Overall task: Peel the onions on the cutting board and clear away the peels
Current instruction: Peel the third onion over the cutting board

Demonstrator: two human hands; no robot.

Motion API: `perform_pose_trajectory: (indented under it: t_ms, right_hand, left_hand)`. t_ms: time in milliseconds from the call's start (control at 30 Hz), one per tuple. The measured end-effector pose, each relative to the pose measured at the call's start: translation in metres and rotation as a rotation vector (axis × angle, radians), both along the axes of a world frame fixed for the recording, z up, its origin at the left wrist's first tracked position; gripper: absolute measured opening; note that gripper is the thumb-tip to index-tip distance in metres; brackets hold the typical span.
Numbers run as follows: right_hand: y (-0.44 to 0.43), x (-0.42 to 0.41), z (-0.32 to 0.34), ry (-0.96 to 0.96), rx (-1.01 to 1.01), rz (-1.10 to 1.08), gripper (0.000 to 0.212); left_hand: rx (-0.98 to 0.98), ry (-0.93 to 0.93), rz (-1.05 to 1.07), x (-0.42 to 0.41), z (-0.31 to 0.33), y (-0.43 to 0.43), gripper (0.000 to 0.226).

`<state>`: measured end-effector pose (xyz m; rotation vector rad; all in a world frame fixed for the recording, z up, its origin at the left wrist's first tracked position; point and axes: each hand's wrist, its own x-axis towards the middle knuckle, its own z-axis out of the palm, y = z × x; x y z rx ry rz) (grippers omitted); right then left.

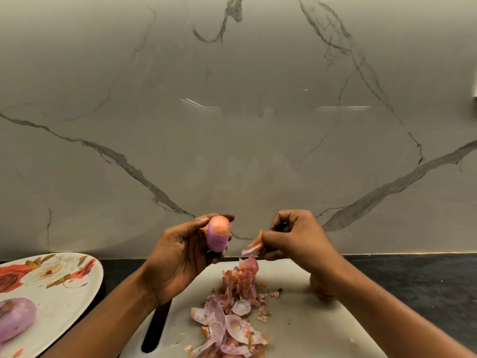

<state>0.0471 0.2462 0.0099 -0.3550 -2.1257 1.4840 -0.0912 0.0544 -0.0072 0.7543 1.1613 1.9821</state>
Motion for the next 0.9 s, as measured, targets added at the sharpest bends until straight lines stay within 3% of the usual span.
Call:
perform_pose_trajectory:
  t_ms: [100, 267, 467, 667, 900]
  right_hand:
    - [-0.002, -0.001, -0.002, -0.056, 0.139, 0.045, 0.009]
    - [-0.003, 0.002, 0.002, -0.205, 0.164, 0.153, 0.016]
    - [-0.002, 0.002, 0.002, -0.08, 0.189, 0.073, 0.02]
    - [-0.01, 0.002, 0.002, -0.063, -0.051, 0.223, 0.028]
    - [-0.012, 0.0, -0.005, -0.031, 0.11, 0.203, 0.021]
  left_hand:
    - [-0.056, 0.144, 0.051, 0.002, -0.003, 0.004, 0.041]
    - [-0.087, 0.205, 0.114, 0.001, -0.004, 0.003, 0.045]
    - [-0.097, 0.18, 0.085, 0.001, -0.004, 0.004, 0.049]
    - [-0.133, 0.346, 0.097, 0.004, -0.006, 0.004, 0.044]
    - [-0.159, 0.384, 0.11, 0.008, -0.007, 0.006, 0.045]
